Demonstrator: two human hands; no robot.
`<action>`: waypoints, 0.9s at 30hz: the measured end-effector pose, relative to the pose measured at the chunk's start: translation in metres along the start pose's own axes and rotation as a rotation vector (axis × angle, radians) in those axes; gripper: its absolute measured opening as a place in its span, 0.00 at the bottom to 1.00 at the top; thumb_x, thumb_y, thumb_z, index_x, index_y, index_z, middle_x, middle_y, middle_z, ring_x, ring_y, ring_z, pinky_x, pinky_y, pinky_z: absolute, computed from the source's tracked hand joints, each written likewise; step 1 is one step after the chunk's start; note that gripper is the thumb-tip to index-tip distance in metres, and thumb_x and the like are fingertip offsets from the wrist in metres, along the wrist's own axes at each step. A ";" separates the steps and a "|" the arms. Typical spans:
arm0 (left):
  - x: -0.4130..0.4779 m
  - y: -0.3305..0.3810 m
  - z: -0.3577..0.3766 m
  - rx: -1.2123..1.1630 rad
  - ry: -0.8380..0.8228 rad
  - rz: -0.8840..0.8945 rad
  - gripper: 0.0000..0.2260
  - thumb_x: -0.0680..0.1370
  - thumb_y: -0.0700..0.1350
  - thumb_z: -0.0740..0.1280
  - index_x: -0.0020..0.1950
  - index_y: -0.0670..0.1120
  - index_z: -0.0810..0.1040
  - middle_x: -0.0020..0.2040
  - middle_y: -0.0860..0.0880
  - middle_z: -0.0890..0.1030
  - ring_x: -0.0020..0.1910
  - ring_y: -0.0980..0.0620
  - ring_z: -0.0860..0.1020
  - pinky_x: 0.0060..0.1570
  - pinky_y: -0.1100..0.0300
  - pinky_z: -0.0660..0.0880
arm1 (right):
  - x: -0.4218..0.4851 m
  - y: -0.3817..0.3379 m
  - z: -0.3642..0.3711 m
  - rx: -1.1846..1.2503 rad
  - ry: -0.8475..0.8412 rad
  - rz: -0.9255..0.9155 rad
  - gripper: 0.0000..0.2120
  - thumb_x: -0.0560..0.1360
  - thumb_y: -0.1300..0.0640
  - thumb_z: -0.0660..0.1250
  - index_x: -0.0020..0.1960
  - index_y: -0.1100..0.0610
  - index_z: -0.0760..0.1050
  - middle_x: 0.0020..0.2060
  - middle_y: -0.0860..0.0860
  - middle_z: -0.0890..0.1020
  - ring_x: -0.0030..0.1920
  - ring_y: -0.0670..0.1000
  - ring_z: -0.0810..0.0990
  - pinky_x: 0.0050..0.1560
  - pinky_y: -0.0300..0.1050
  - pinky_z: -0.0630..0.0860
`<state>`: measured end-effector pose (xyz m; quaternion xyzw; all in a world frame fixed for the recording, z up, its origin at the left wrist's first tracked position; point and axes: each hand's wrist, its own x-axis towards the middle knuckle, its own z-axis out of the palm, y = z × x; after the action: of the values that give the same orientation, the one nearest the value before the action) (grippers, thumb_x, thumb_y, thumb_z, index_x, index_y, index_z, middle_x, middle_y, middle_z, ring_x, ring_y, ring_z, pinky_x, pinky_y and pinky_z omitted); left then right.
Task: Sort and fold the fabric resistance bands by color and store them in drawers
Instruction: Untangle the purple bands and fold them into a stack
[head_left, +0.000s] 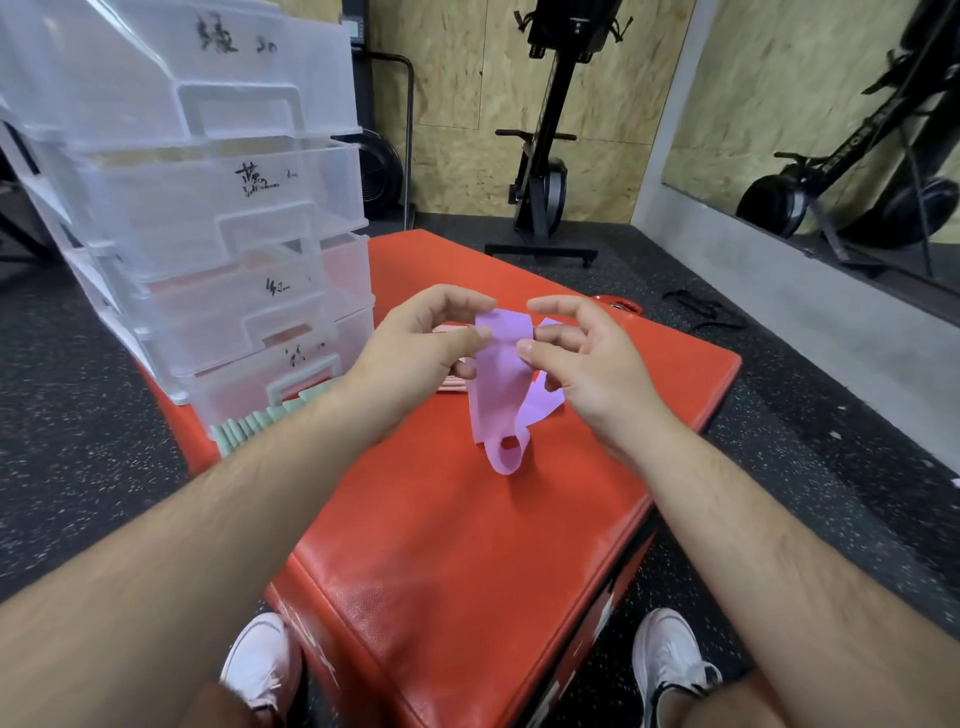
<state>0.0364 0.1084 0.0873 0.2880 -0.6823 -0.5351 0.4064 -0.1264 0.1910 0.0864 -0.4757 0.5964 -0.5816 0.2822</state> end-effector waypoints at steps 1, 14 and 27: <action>0.000 0.000 0.000 0.044 0.013 0.013 0.11 0.78 0.35 0.66 0.56 0.48 0.81 0.56 0.48 0.82 0.36 0.51 0.79 0.44 0.59 0.78 | 0.000 0.000 0.000 -0.004 0.022 0.005 0.15 0.75 0.64 0.71 0.59 0.52 0.76 0.39 0.47 0.82 0.32 0.43 0.74 0.38 0.37 0.72; 0.001 -0.002 -0.001 0.496 0.033 0.333 0.01 0.77 0.46 0.71 0.47 0.50 0.83 0.45 0.52 0.77 0.41 0.61 0.75 0.42 0.71 0.70 | -0.002 0.000 0.010 -0.182 -0.148 0.036 0.12 0.75 0.46 0.73 0.49 0.55 0.82 0.37 0.45 0.80 0.37 0.41 0.76 0.39 0.34 0.70; 0.002 -0.004 -0.007 0.219 -0.140 0.022 0.06 0.81 0.44 0.67 0.48 0.42 0.74 0.39 0.46 0.75 0.37 0.51 0.71 0.36 0.59 0.69 | -0.004 -0.002 0.009 -0.125 -0.223 0.039 0.05 0.79 0.61 0.66 0.52 0.58 0.80 0.44 0.52 0.80 0.46 0.47 0.76 0.49 0.40 0.72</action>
<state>0.0414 0.1023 0.0845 0.2849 -0.7667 -0.4716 0.3296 -0.1165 0.1910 0.0861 -0.5424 0.6055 -0.4814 0.3279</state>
